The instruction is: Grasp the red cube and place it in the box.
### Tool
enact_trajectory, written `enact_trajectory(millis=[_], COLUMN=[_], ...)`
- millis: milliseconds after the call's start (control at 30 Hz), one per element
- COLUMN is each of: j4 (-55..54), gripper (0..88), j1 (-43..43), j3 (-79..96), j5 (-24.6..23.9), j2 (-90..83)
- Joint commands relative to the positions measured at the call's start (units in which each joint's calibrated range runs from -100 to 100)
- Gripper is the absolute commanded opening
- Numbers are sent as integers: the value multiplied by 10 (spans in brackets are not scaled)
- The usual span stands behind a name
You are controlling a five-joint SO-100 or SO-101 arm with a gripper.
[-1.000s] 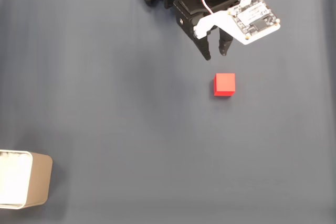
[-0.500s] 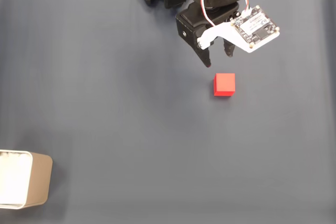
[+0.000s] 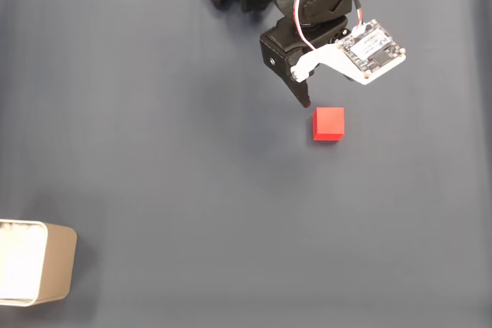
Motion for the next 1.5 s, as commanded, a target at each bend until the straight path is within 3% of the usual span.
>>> enact_trajectory(millis=[0,1467], j4=[-25,-152], gripper=[304,388], j1=[-6,-13], j3=[5,47], j5=[4,-6], j2=[-14,105])
